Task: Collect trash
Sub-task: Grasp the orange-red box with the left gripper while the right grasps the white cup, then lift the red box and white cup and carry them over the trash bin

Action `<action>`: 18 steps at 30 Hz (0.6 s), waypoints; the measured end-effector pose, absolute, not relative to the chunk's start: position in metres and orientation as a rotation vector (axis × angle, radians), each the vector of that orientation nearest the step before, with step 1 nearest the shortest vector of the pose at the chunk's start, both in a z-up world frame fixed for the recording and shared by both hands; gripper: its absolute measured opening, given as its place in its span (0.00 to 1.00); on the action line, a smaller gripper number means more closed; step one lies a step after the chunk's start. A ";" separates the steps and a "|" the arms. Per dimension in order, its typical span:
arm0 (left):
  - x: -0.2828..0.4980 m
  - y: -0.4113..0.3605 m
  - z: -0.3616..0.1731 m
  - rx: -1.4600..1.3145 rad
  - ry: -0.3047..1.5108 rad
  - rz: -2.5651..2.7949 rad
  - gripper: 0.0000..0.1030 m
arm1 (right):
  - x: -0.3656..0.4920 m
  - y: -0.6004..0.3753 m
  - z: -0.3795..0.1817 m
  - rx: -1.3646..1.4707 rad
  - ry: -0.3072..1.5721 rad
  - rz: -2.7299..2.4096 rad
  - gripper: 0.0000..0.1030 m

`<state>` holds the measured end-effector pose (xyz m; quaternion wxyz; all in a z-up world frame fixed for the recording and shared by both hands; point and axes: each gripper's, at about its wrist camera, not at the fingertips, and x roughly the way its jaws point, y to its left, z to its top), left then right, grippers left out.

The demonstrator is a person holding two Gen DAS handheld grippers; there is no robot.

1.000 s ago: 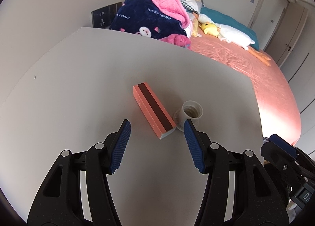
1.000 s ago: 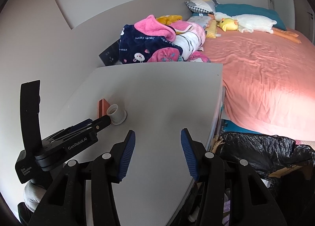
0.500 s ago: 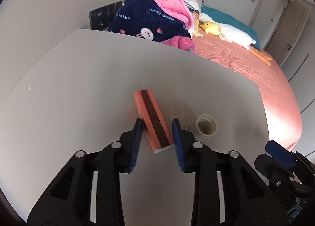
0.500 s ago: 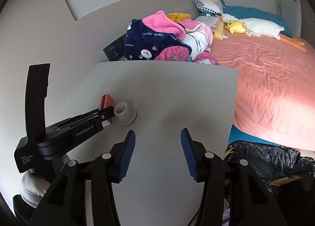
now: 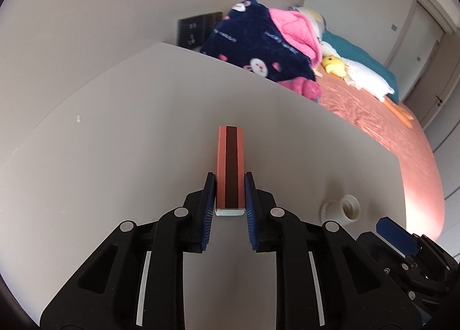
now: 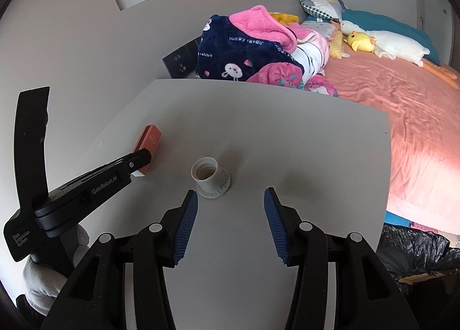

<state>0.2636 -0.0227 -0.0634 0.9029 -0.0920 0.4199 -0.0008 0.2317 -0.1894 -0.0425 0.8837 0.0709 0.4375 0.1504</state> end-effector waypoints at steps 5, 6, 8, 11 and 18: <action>0.264 -0.008 -0.062 -0.210 0.864 0.027 0.19 | 0.243 -0.175 -0.046 0.129 0.919 0.313 0.49; 0.264 -0.006 -0.062 -0.214 0.864 0.032 0.19 | 0.245 -0.172 -0.047 0.123 0.920 0.308 0.49; 0.264 -0.001 -0.062 -0.216 0.861 0.044 0.19 | 0.249 -0.170 -0.048 0.116 0.923 0.301 0.48; 0.262 0.006 -0.061 -0.230 0.861 0.056 0.19 | 0.254 -0.170 -0.050 0.116 0.928 0.300 0.40; 0.262 0.012 -0.060 -0.243 0.858 0.067 0.19 | 0.257 -0.172 -0.049 0.100 0.925 0.298 0.26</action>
